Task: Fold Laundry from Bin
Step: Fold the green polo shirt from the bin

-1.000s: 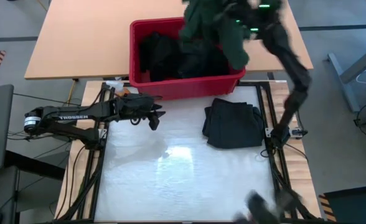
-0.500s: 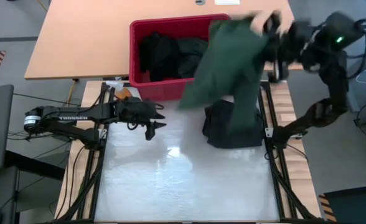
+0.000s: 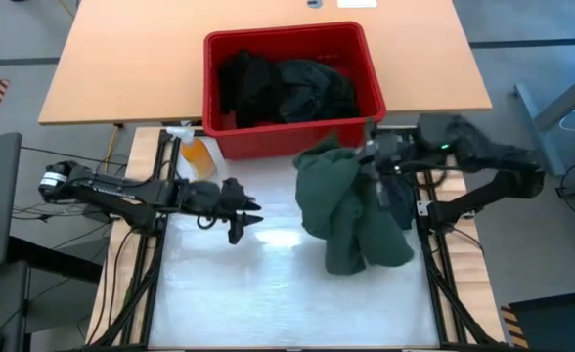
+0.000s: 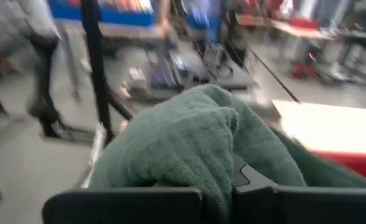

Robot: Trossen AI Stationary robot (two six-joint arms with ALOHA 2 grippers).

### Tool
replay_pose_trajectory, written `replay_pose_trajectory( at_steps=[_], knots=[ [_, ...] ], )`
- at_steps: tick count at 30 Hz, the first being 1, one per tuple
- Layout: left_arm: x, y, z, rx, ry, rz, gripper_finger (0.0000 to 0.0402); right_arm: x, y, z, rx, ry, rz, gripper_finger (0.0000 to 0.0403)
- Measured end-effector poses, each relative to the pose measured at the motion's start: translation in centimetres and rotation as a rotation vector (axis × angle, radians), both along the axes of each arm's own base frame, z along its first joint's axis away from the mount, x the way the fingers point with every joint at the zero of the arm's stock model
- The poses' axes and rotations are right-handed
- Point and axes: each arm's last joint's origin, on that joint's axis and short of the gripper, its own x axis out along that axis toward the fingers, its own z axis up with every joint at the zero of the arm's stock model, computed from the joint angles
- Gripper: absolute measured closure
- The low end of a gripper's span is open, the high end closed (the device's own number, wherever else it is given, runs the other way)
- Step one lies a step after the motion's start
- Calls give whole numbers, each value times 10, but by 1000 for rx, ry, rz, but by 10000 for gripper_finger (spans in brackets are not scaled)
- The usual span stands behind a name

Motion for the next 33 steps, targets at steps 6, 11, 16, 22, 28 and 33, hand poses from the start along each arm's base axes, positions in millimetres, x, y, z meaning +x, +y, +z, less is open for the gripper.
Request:
replay_pose_trajectory(
  at_steps=[6, 11, 16, 22, 28, 33],
  knots=[
    [-5, -41, 1, -124, -188, 114, 245, 10, 6, -91, 308, -289, 226, 379],
    [-7, -72, 1, -221, -325, 221, 245, 12, 26, -167, 521, -336, 333, 379],
    [10, -98, -10, -249, -422, 215, 245, 5, 41, -195, 602, -414, 392, 379],
    [42, -114, -14, -106, -472, 192, 245, 7, 60, -205, 633, -374, 428, 379],
    [60, -124, 14, 284, -437, 162, 245, 4, 73, -205, 671, -368, 387, 379],
    [64, -130, 37, 529, -390, 120, 245, 4, 76, -207, 692, -370, 309, 379]
  ],
)
